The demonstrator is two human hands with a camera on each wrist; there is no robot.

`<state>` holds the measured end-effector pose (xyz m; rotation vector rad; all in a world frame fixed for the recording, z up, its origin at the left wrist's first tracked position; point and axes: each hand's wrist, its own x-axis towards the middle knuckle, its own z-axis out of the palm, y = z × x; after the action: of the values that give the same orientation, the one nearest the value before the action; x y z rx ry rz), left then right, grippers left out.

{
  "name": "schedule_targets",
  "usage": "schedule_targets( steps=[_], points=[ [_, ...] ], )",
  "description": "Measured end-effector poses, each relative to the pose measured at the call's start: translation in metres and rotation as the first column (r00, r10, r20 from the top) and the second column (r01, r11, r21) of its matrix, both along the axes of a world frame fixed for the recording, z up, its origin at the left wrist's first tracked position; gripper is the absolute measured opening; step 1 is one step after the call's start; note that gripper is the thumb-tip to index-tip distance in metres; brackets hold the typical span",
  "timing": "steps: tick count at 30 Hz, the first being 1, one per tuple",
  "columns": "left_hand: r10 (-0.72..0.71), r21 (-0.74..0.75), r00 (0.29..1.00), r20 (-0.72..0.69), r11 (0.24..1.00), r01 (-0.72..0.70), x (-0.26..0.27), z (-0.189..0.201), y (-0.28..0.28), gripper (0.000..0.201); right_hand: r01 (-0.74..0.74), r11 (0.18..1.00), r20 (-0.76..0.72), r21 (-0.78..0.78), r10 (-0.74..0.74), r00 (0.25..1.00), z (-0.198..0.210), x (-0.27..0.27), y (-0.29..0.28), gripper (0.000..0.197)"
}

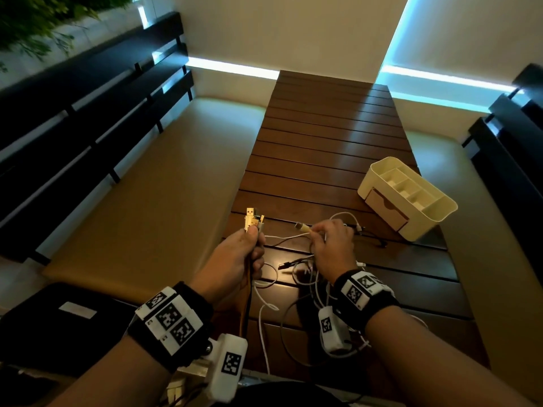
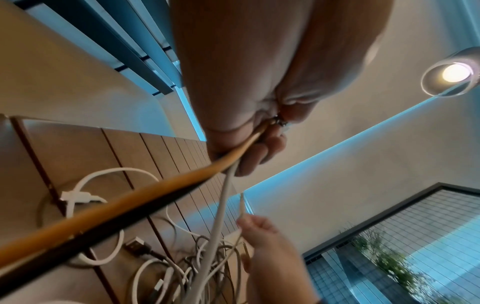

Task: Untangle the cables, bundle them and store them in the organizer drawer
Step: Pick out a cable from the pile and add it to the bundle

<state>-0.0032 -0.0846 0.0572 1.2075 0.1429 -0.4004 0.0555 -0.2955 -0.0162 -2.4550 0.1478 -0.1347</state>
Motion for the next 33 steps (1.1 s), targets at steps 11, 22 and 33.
schedule_targets(
  steps=[11,22,33],
  points=[
    [-0.101,0.198,0.967,0.234,0.979,0.055,-0.006,0.029,-0.038,0.042,-0.015,0.742,0.07,0.671,-0.044,0.997,0.098,-0.064,0.003,0.004],
    [-0.127,0.184,0.948,0.293,0.98,0.074,-0.018,0.022,-0.064,0.036,-0.097,0.589,0.069,0.802,0.07,0.995,0.104,-0.103,0.02,0.015],
    [-0.049,0.101,0.959,0.28,0.995,0.022,-0.027,0.033,-0.062,0.031,-0.197,0.658,0.037,0.727,0.249,0.968,0.101,-0.117,0.017,0.025]
  ],
)
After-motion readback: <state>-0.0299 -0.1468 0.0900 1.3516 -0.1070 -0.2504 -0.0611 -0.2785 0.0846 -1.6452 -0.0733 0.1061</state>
